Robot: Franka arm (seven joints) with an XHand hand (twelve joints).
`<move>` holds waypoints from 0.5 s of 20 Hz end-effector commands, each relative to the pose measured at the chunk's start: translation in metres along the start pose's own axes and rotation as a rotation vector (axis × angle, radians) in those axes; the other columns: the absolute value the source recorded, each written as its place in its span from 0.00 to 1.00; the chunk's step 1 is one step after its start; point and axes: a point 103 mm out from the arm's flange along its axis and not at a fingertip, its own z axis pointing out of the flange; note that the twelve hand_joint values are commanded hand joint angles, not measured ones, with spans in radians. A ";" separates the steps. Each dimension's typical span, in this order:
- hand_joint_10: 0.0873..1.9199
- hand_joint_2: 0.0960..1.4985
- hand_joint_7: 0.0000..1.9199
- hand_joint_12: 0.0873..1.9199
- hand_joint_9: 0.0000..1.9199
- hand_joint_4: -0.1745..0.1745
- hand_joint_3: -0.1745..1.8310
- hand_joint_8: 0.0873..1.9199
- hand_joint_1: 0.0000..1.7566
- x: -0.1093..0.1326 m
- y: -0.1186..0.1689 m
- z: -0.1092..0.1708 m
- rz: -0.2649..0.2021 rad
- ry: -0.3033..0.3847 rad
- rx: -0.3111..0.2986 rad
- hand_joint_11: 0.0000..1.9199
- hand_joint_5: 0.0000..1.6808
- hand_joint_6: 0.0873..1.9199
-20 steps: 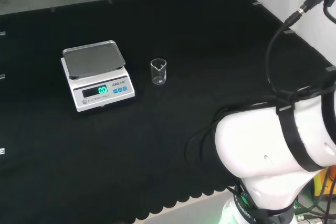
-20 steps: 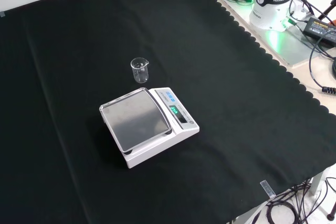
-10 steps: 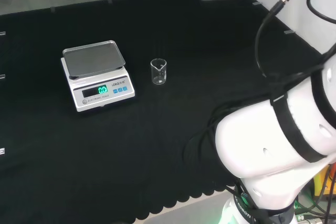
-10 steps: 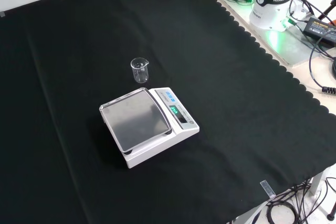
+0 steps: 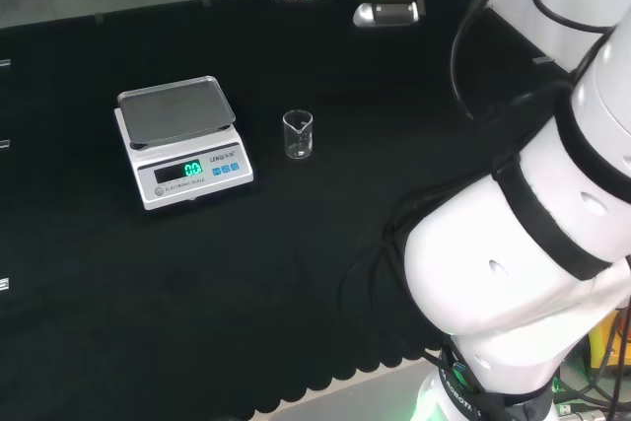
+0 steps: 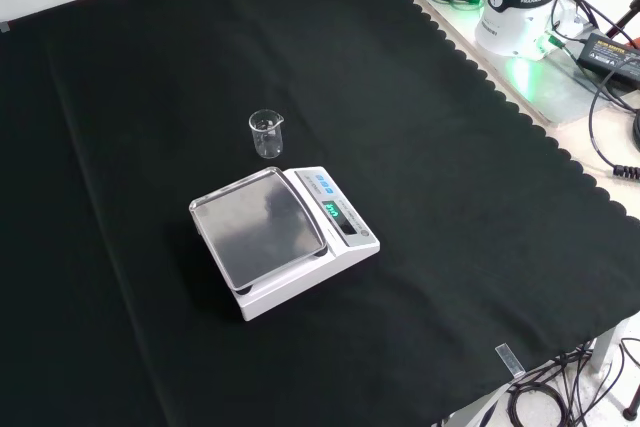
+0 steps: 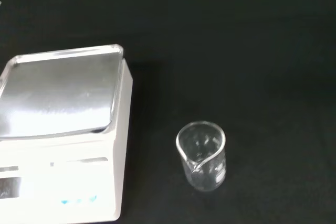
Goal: Pick up the beaker.
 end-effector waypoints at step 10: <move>0.44 0.54 0.00 0.76 0.00 0.36 0.15 0.36 0.12 -0.008 0.051 0.072 -0.021 0.088 0.106 0.07 0.07 0.00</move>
